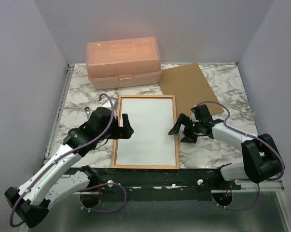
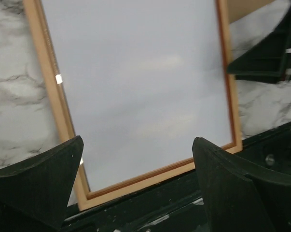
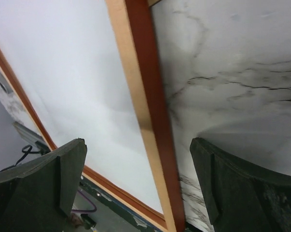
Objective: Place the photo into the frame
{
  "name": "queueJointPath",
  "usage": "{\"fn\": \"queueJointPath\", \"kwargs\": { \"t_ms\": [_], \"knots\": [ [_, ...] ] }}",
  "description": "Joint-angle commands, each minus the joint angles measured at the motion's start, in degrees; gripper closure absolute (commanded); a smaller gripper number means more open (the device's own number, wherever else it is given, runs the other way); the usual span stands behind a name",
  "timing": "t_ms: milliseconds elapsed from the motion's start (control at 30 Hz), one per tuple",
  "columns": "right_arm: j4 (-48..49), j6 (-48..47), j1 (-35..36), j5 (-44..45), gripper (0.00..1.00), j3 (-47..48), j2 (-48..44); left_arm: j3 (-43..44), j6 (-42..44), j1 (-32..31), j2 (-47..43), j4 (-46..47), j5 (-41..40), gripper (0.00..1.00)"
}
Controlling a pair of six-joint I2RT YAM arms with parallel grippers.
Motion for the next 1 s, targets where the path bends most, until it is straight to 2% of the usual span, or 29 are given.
{"fn": "queueJointPath", "kwargs": {
  "t_ms": [0,167,367,567,967],
  "knots": [
    [3.1,3.2,4.1,0.1,0.0,-0.4,3.9,-5.3,-3.9,-0.1,-6.9,15.5,13.9,0.01],
    [5.2,5.2,9.0,1.4,0.0,3.6,8.9,-7.5,-5.5,-0.1,-8.1,21.2,19.5,0.01],
    [6.0,5.8,13.2,2.6,0.0,10.3,15.5,-7.5,-4.9,0.0,-7.6,20.5,19.5,0.02],
    [5.7,5.3,14.5,3.2,0.0,15.3,20.5,-7.5,-4.3,0.2,-7.2,19.6,19.3,0.02],
    [-4.0,0.3,13.2,12.0,0.0,19.9,16.7,-7.2,-4.8,0.2,-1.7,23.1,22.4,0.02]
  ]
}}
